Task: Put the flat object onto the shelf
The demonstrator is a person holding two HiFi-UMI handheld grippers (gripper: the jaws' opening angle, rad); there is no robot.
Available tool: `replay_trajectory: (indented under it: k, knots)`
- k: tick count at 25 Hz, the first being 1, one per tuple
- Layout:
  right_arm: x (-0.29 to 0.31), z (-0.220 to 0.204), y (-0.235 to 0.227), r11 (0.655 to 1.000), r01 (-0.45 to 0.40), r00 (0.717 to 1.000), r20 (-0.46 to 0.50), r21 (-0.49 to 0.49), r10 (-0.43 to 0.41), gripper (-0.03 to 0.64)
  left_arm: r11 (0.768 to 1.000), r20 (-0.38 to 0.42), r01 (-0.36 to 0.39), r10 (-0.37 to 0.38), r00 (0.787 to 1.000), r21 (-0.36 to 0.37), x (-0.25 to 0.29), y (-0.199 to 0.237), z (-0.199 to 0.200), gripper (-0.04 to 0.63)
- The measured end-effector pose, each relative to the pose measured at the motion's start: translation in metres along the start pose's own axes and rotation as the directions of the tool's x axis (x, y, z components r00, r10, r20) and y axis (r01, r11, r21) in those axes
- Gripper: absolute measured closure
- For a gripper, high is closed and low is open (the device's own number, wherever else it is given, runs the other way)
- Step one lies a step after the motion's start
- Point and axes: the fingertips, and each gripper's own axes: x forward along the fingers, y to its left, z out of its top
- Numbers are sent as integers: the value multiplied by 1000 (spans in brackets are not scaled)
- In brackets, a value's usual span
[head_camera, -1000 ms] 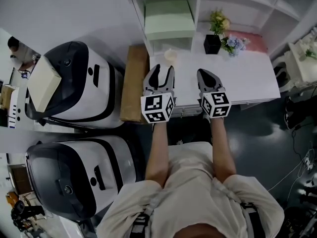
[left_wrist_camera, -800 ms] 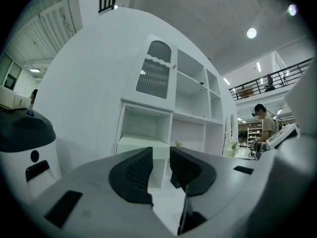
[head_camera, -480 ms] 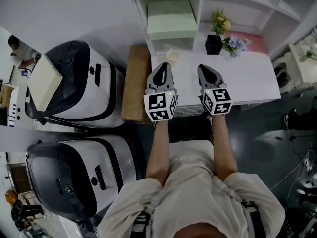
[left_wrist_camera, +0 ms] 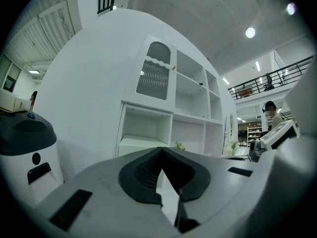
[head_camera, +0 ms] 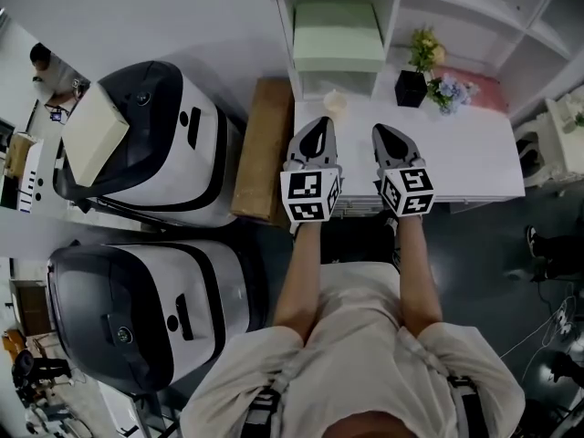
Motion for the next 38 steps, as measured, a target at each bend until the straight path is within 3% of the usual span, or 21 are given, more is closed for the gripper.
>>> replay_trajectory:
  k: [38]
  knots:
    - [-9, 1, 3, 1000, 11, 1000, 1, -23, -11, 548, 1000, -41, -3, 4, 999, 31, -2, -4, -7, 583]
